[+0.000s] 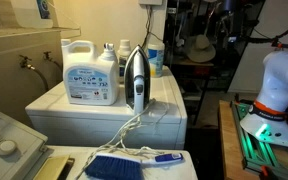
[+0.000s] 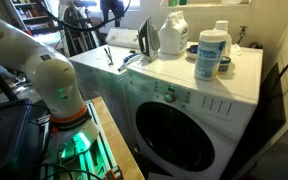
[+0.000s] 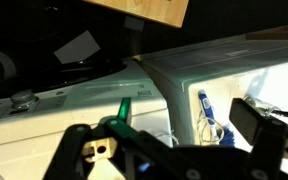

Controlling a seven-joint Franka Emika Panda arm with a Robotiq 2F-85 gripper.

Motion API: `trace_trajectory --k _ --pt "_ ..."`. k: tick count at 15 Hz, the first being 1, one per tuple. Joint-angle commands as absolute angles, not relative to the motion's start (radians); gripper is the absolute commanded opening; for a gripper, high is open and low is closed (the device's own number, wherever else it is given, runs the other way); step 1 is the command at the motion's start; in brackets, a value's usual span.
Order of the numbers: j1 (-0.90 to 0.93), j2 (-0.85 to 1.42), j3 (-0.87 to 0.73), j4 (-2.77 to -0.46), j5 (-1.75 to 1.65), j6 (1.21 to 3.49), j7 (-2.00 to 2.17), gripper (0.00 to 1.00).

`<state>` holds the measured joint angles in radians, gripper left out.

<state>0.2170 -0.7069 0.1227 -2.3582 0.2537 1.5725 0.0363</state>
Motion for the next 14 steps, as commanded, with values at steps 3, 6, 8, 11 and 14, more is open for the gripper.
trace_trajectory --k 3,6,8,11,14 --pt "0.161 -0.687 0.088 -2.326 0.240 1.556 0.004 1.00" --pt "0.111 -0.675 0.017 -2.269 0.130 1.522 -0.125 1.00" --pt "0.081 -0.654 -0.033 -2.229 0.022 1.522 -0.232 1.00" --pt "0.043 -0.620 -0.109 -2.187 -0.082 1.548 -0.347 1.00" --pt "0.034 -0.632 -0.116 -2.194 -0.068 1.564 -0.335 1.00"
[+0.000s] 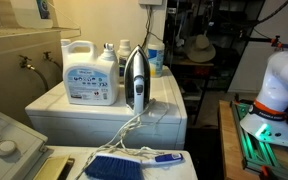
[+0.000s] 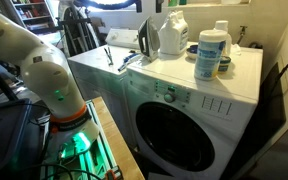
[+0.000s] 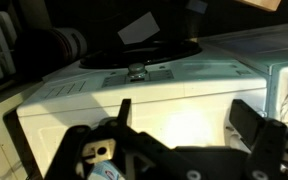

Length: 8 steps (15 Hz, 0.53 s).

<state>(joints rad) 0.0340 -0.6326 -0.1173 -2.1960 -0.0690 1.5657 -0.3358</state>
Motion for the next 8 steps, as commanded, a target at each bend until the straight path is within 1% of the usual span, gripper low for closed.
trace_trajectory --k 1,6,8 --pt "0.028 -0.623 -0.125 -2.185 -0.072 1.564 -0.344 1.00" --pt "0.022 -0.602 -0.128 -2.171 -0.080 1.586 -0.346 1.00" --pt "0.019 -0.540 -0.202 -2.124 -0.018 1.577 -0.399 1.00"
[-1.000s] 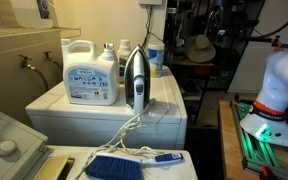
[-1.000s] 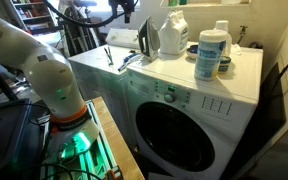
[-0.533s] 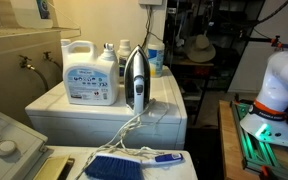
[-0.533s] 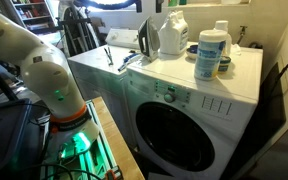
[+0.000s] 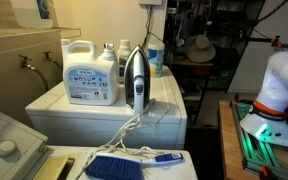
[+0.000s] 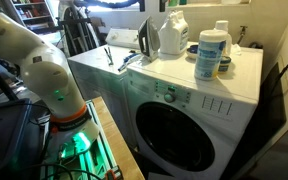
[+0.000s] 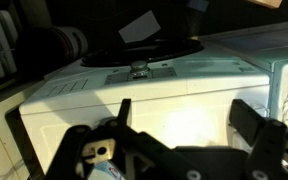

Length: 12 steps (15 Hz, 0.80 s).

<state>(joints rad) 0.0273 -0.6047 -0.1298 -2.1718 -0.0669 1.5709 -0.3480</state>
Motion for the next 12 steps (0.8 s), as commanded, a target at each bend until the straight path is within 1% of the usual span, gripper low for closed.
trace_trajectory --k 1,4,8,9,12 --pt "0.015 -0.516 -0.242 -2.111 0.012 1.596 -0.426 1.00" --pt "0.001 -0.450 -0.327 -2.066 0.108 1.655 -0.501 1.00" --pt "-0.024 -0.334 -0.400 -2.000 0.248 1.664 -0.575 1.00" --pt "-0.043 -0.394 -0.352 -2.042 0.192 1.663 -0.550 1.00" --pt "-0.057 -0.369 -0.343 -2.032 0.199 1.663 -0.557 1.00"
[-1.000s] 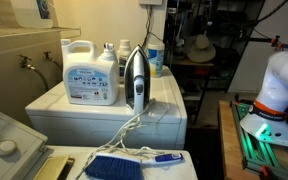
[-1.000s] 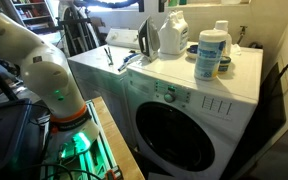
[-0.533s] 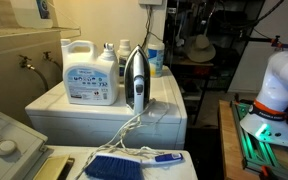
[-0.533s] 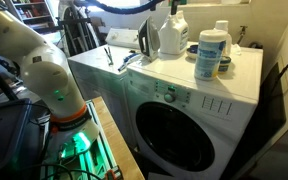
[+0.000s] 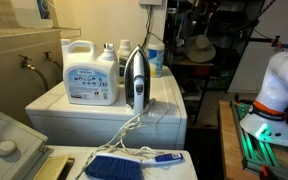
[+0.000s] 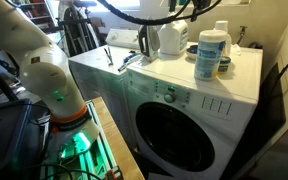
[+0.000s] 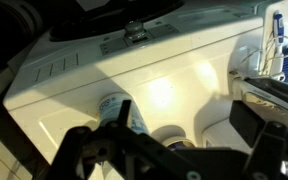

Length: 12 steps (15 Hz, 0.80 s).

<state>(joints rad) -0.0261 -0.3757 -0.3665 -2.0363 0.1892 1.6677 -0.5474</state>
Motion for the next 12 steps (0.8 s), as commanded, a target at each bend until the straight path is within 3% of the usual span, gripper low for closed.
trace_trajectory --k 1,12 --pt "-0.055 -0.373 -0.338 -2.032 0.199 1.663 -0.556 1.00" --pt "-0.156 -0.021 -0.387 -1.784 0.518 1.601 -0.604 1.00"
